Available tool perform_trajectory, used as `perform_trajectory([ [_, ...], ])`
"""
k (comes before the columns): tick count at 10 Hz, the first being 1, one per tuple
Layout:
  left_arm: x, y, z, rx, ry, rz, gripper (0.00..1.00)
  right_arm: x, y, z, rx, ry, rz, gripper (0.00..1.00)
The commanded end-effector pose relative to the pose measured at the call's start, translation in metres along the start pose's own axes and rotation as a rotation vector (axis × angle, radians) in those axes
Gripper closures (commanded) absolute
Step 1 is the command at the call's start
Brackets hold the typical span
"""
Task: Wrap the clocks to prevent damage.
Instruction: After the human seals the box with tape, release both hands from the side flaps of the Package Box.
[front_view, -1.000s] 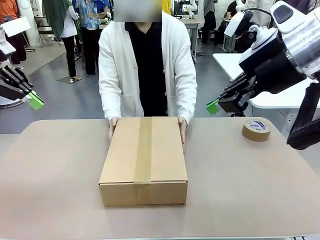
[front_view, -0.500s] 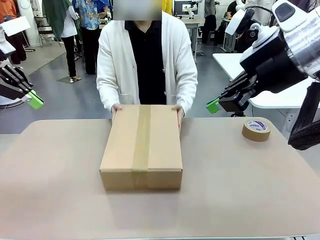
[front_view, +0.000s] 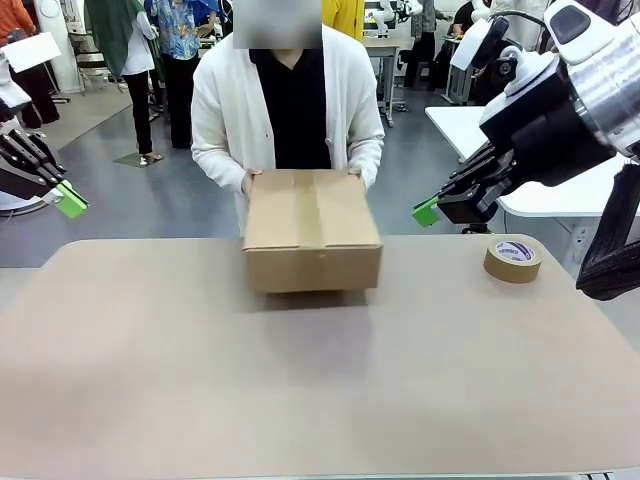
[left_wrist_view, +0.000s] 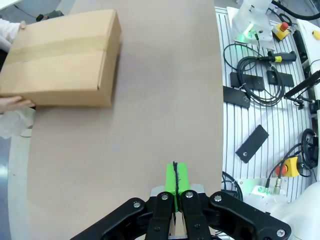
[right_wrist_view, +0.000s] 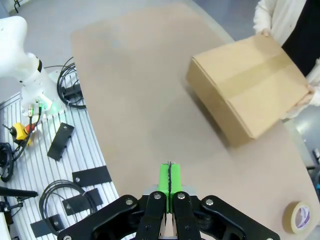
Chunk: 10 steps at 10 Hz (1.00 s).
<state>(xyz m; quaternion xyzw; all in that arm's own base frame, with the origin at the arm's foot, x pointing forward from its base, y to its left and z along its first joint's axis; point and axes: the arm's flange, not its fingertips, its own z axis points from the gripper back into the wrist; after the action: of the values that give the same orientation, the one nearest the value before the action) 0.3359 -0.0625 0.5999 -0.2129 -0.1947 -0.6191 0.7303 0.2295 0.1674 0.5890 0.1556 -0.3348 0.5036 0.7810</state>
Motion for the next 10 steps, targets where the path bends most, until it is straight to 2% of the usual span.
perform_trajectory([
  [1, 0.002, 0.001, 0.001, 0.006, 0.016, 0.014, 1.0, 0.002, 0.002, -0.002, 0.013, -0.003, -0.004, 0.99],
  [6, 0.002, 0.001, 0.001, 0.006, 0.016, 0.014, 1.0, 0.0, 0.0, 0.0, 0.0, 0.0, 0.0, 0.99],
  [8, 0.0, 0.0, 0.0, 0.0, 0.0, 0.0, 1.0, 0.0, -0.026, 0.002, 0.072, -0.047, 0.029, 0.99],
  [9, 0.003, 0.009, 0.0, -0.029, 0.001, -0.009, 0.4, -0.001, -0.042, 0.001, 0.132, -0.051, 0.014, 0.4],
  [10, 0.004, 0.008, 0.0, -0.029, -0.003, -0.009, 0.4, -0.004, -0.051, 0.001, 0.185, -0.056, 0.012, 0.4],
])
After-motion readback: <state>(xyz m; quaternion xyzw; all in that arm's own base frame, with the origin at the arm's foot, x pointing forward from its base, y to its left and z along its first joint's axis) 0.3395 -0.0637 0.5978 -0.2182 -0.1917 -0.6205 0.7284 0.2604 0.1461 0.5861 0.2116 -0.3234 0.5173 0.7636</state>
